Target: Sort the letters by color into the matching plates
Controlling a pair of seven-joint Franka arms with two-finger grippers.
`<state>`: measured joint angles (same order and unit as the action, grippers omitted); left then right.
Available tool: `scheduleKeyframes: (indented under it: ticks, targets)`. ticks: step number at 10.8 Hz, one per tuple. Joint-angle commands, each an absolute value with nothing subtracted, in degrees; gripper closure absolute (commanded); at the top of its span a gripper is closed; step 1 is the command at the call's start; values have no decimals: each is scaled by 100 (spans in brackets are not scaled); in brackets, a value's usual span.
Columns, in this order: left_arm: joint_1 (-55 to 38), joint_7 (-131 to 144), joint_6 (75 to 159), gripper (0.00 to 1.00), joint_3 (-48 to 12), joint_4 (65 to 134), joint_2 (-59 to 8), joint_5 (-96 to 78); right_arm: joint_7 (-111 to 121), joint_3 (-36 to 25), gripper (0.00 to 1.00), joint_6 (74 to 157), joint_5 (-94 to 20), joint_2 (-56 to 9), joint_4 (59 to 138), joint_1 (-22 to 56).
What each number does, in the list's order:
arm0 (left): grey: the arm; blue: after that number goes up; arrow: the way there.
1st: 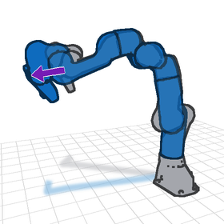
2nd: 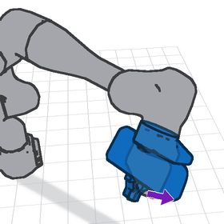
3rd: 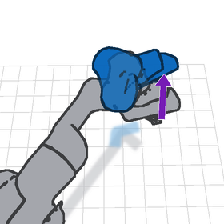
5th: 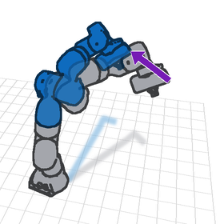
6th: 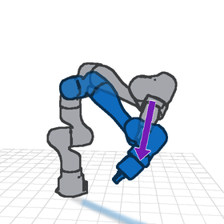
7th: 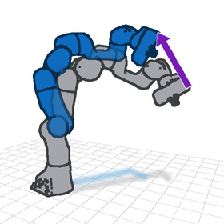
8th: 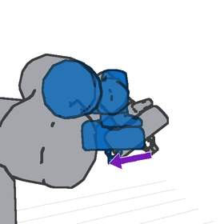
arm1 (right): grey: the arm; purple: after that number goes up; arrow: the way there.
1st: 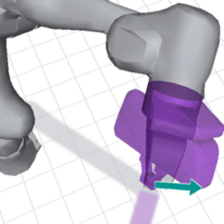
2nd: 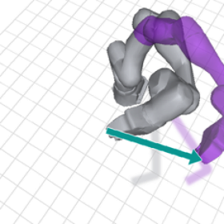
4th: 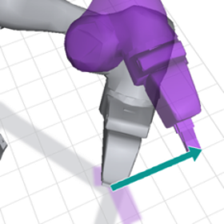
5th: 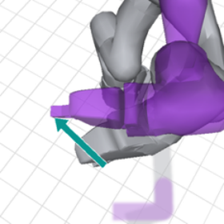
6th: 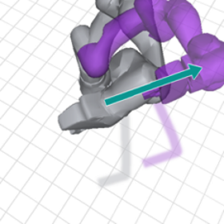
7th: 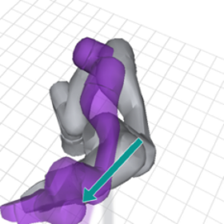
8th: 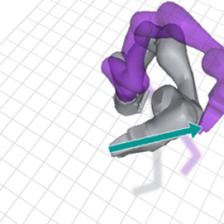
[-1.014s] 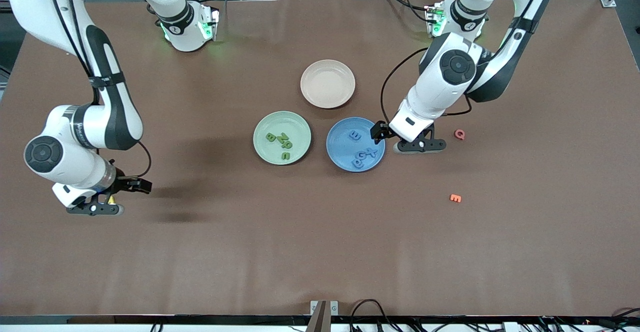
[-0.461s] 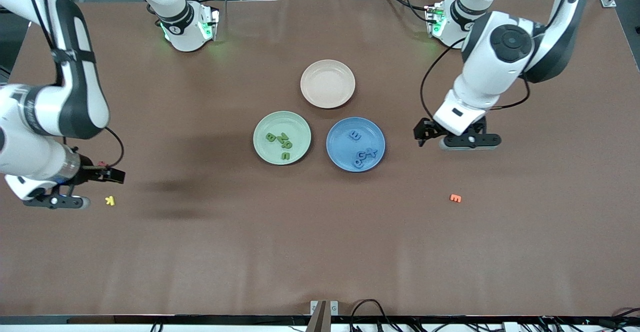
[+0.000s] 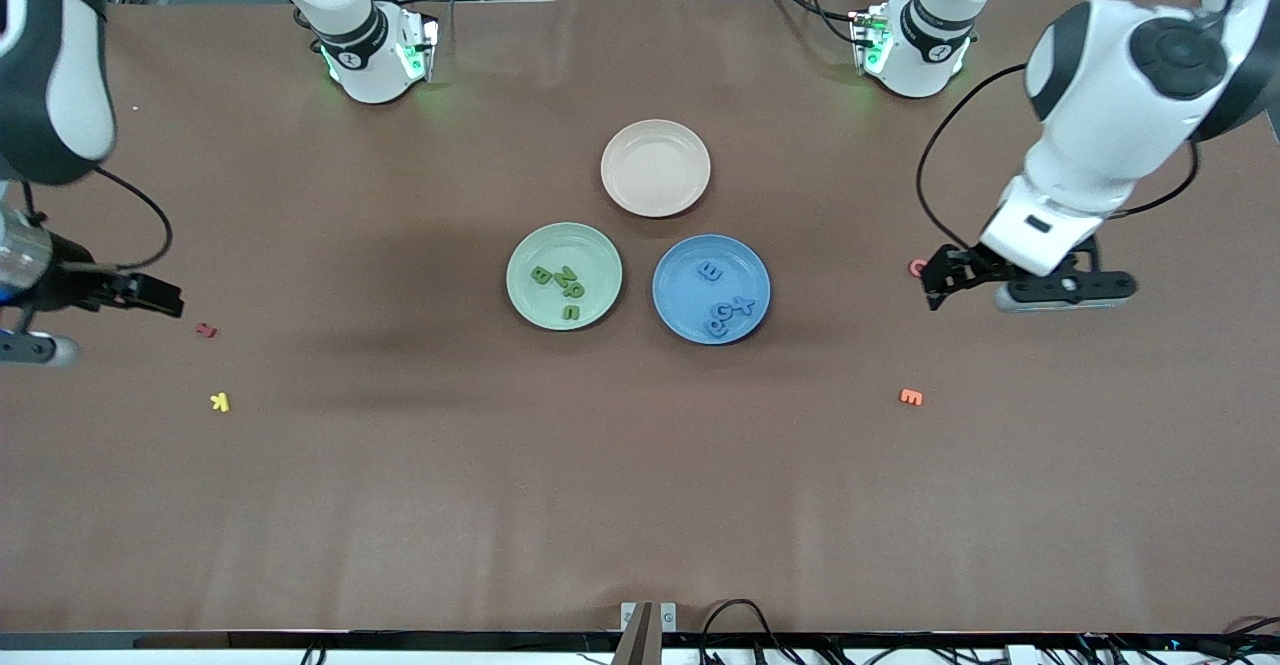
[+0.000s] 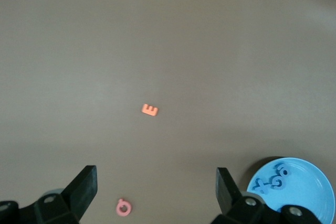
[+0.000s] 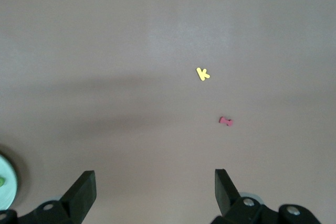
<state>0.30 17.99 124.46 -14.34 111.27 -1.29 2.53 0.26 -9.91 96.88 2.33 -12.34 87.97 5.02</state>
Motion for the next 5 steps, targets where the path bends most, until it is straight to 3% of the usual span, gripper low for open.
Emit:
scheduleKeyframes:
  ticks: [1, 5]
  targets:
    - [9, 1452, 11482, 0, -995, 10444, 79, 299, 53, -1011, 0, 8704, 132, -915, 8106, 571]
    - [-35, 1230, 10268, 0, -310, 9678, 262, 70, 35, -1089, 0, 8307, 132, -309, 8042, 685]
